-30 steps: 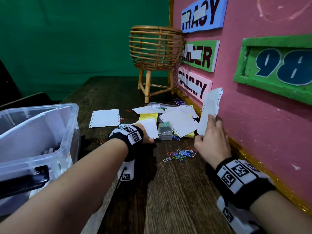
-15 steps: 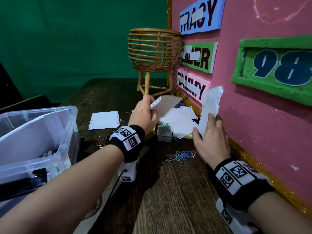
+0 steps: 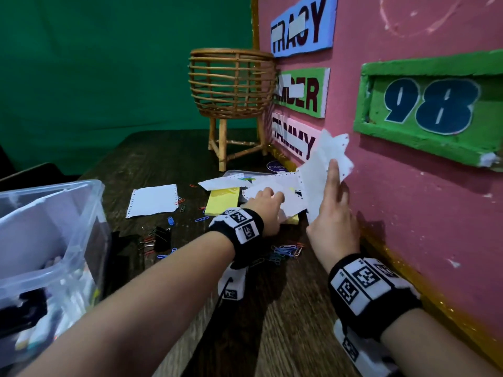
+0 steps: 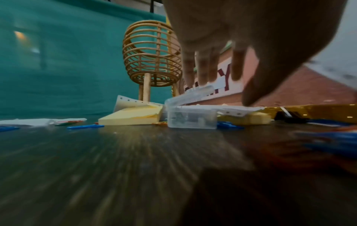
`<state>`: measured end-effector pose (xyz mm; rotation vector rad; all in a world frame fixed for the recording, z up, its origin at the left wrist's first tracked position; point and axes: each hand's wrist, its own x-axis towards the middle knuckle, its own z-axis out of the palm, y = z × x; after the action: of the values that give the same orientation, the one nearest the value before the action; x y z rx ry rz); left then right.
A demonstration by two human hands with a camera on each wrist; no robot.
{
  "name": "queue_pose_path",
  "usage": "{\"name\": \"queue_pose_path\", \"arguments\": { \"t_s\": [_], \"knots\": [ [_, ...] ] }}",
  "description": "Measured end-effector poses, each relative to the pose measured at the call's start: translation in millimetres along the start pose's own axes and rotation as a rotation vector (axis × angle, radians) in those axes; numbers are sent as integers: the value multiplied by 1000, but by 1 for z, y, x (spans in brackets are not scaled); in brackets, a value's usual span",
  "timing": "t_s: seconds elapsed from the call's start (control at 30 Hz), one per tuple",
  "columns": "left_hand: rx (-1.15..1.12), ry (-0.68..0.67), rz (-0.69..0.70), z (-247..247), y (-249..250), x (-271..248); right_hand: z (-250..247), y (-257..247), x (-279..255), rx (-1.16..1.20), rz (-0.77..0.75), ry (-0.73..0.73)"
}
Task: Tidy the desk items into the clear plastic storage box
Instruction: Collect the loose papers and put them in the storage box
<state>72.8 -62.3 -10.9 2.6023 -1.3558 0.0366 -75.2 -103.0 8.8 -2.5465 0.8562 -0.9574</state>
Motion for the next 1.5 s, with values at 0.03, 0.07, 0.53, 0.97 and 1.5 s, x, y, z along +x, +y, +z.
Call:
{"name": "queue_pose_path", "arguments": {
  "t_s": [0.03,0.07,0.53,0.97,1.5],
  "knots": [
    [79,-73,4,2,-4,4,1,2,0,-47,-6,-1],
    [117,-124,9,3,-8,8,2,3,-1,-78,-13,-1],
    [223,-221,-82,8,-6,34,10,4,6,-156,108,-75],
    [292,-127,-154,-5,-8,22,10,2,6,-189,111,-79],
    [-704,653,-72,-73,-13,-20,-2,-3,1,209,-2,-112]
  ]
}}
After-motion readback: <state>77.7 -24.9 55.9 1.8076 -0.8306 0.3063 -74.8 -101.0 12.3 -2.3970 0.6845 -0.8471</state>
